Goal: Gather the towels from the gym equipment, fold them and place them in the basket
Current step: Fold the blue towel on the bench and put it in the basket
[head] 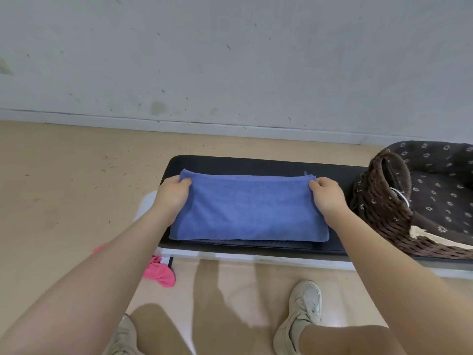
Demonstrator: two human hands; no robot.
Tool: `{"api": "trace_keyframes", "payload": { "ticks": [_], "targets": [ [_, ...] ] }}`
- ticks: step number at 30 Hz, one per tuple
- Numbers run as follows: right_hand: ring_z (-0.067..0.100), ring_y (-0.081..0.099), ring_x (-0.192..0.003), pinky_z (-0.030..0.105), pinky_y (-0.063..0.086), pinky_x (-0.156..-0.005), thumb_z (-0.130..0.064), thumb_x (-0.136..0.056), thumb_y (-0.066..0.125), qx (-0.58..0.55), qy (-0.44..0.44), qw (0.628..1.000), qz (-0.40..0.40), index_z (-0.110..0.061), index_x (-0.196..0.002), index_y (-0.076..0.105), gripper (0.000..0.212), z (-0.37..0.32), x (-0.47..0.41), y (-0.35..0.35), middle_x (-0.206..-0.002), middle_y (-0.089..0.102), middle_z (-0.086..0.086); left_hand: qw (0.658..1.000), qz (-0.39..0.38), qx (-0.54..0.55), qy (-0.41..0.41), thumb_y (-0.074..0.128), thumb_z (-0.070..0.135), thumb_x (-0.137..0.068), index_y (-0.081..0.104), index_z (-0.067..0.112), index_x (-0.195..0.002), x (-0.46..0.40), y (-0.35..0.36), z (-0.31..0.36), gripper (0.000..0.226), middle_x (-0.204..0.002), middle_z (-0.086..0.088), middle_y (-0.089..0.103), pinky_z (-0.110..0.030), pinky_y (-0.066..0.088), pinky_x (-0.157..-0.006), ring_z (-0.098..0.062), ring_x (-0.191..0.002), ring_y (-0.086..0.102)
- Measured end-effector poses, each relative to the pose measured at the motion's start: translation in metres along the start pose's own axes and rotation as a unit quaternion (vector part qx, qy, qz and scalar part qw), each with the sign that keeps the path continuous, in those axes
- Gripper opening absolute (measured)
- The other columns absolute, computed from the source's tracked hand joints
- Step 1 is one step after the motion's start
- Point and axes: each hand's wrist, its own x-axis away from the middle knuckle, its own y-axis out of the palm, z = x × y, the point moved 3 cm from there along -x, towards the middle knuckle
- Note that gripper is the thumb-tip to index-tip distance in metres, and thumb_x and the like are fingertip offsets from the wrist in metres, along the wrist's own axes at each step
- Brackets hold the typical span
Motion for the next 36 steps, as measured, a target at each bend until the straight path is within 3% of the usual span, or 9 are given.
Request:
{"api": "trace_keyframes", "payload": {
  "ticks": [5,10,15,17,20,24,26,30,36],
  "targets": [
    [0.014,0.040,-0.059,0.029,0.031,-0.053,-0.025,-0.100,0.033,0.102,-0.021,0.993,0.049,-0.010,-0.069,0.041,0.035,0.000,-0.003,0.007,-0.067,0.044,0.000,0.982,0.080,-0.150,0.083,0.033,0.021,-0.098,0.032,0.012,-0.060,-0.006,0.002,-0.005,0.038,-0.062,-0.002,0.040,-0.029,0.026,-0.051,-0.017,-0.060,0.038],
    [0.019,0.046,-0.064,0.030,0.035,-0.059,-0.031,-0.101,0.027,0.157,-0.005,0.985,0.077,-0.009,-0.091,0.044,0.030,-0.007,0.000,0.011,-0.078,0.051,0.005,0.937,0.132,-0.299,0.124,0.027,0.028,-0.100,0.047,0.003,-0.096,-0.004,0.003,0.000,0.032,-0.084,-0.013,0.056,-0.034,0.036,-0.061,-0.027,-0.072,0.048],
    [0.035,0.040,-0.124,0.044,0.032,-0.100,-0.027,-0.098,0.037,0.349,-0.110,0.919,0.146,-0.004,-0.133,0.037,0.042,-0.031,0.026,0.027,-0.136,0.044,0.016,0.867,0.188,-0.360,0.291,0.052,0.014,-0.089,0.044,-0.001,-0.130,0.013,0.014,0.014,0.044,-0.133,-0.020,0.049,-0.048,0.039,-0.095,-0.039,-0.119,0.049],
    [0.034,0.030,-0.136,0.041,0.017,-0.113,-0.020,-0.096,0.037,0.319,-0.248,0.908,0.109,-0.002,-0.138,0.037,0.045,-0.047,0.042,0.055,-0.147,0.035,0.016,0.831,0.134,-0.382,0.381,0.049,0.009,-0.088,0.049,-0.001,-0.127,0.023,0.033,0.024,0.040,-0.141,-0.019,0.042,-0.047,0.031,-0.107,-0.036,-0.130,0.041],
    [0.028,0.018,-0.145,0.039,0.011,-0.117,-0.030,-0.095,0.020,0.321,-0.343,0.881,-0.066,-0.005,-0.144,0.031,0.055,-0.055,0.064,0.106,-0.155,0.023,0.013,0.839,-0.036,-0.416,0.348,0.030,0.019,-0.099,0.027,0.006,-0.144,0.027,0.060,0.017,0.047,-0.157,-0.007,0.014,-0.032,0.007,-0.117,-0.020,-0.145,0.012],
    [0.018,0.003,-0.147,0.036,0.001,-0.118,-0.053,-0.082,-0.007,0.417,-0.322,0.841,-0.123,-0.020,-0.150,0.009,0.077,-0.036,0.063,0.119,-0.159,0.004,0.001,0.818,-0.081,-0.478,0.310,0.022,0.041,-0.099,0.000,0.014,-0.149,0.014,0.054,-0.006,0.061,-0.158,-0.001,-0.006,-0.030,-0.003,-0.117,-0.014,-0.146,-0.003],
    [0.016,-0.003,-0.147,0.037,-0.003,-0.118,-0.056,-0.092,0.006,0.446,-0.299,0.834,-0.126,-0.027,-0.150,0.001,0.065,-0.027,0.053,0.106,-0.159,-0.005,-0.003,0.813,-0.084,-0.484,0.311,0.017,0.057,-0.092,-0.002,0.015,-0.149,0.014,0.047,-0.011,0.073,-0.158,-0.001,-0.007,-0.030,-0.004,-0.117,-0.015,-0.146,-0.004],
    [0.014,-0.007,-0.147,0.038,-0.004,-0.118,-0.054,-0.096,0.021,0.451,-0.222,0.860,-0.085,-0.031,-0.149,-0.003,0.063,-0.005,0.036,0.060,-0.159,-0.009,-0.005,0.816,-0.087,-0.488,0.299,-0.003,0.078,-0.060,-0.005,0.017,-0.149,0.019,0.044,-0.013,0.108,-0.158,-0.001,-0.009,-0.033,-0.005,-0.117,-0.015,-0.146,-0.006],
    [0.020,-0.001,-0.147,0.043,0.003,-0.119,-0.049,-0.098,0.017,0.411,-0.096,0.905,-0.041,-0.021,-0.151,-0.004,0.063,0.017,0.022,0.016,-0.159,-0.005,0.002,0.814,-0.097,-0.500,0.278,0.005,0.085,-0.058,-0.007,0.015,-0.148,0.023,0.045,-0.008,0.115,-0.158,-0.003,-0.011,-0.036,-0.003,-0.118,-0.017,-0.146,-0.006]
  ]
}}
